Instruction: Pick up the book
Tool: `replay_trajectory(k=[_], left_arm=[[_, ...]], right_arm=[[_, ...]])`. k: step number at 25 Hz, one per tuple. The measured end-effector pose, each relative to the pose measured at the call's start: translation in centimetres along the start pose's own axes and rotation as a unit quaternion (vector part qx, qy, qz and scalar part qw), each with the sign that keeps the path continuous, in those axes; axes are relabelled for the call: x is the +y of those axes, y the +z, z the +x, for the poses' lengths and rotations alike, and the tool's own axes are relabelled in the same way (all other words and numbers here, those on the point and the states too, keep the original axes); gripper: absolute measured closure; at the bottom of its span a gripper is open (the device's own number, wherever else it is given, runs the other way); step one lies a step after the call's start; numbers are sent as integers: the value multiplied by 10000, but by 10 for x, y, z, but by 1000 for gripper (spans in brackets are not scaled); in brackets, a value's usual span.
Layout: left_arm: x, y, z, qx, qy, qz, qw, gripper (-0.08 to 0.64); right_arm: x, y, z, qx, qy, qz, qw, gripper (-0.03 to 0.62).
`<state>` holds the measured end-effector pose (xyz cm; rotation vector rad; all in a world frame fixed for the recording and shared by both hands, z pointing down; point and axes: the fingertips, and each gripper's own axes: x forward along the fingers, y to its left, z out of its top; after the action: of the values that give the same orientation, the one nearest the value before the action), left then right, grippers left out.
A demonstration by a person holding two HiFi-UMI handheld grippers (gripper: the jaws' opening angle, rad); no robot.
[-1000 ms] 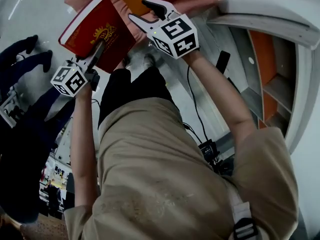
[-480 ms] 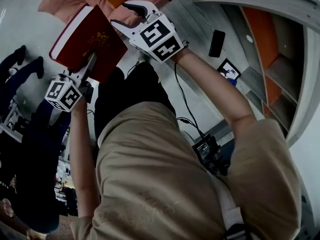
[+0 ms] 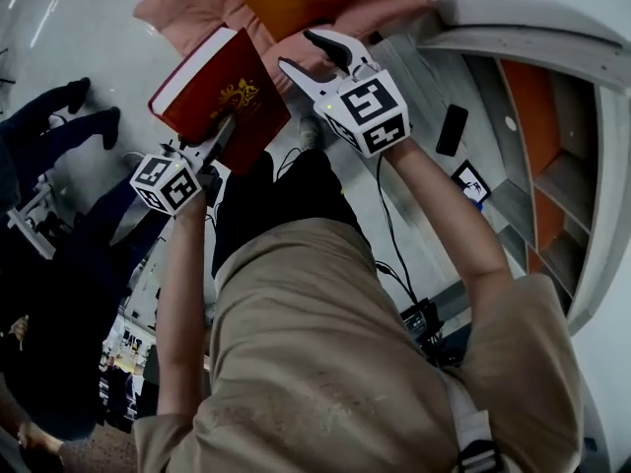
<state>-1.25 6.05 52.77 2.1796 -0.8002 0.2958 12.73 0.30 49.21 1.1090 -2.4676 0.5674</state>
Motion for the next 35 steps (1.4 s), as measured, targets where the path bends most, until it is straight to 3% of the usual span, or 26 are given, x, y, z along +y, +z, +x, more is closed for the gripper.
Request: replay_trajectory(k=[9,18,23,29,35], left_arm=[[-16,5,-80,-963,461,34,9943,324],[-32,2,-180,-1808,794,-79,9803,324],[-34,2,-215,-1951,773,-67,9777,324],[-30,-8,-272,-2196,469,-167,9743,324],[-24,-25,-324,-2104,284,82,9772,324]], right_arm=[[21,31,-66,-603,-137,54,9981,360],[76,54,-94,-884,73,-134,9960,360],[103,70,-112,-1077,-15,-200,9940,360],[149,79,-127,-1232,-304,-212,9917,360],[200,69,-137,-1268,-544,-95,9904,360]])
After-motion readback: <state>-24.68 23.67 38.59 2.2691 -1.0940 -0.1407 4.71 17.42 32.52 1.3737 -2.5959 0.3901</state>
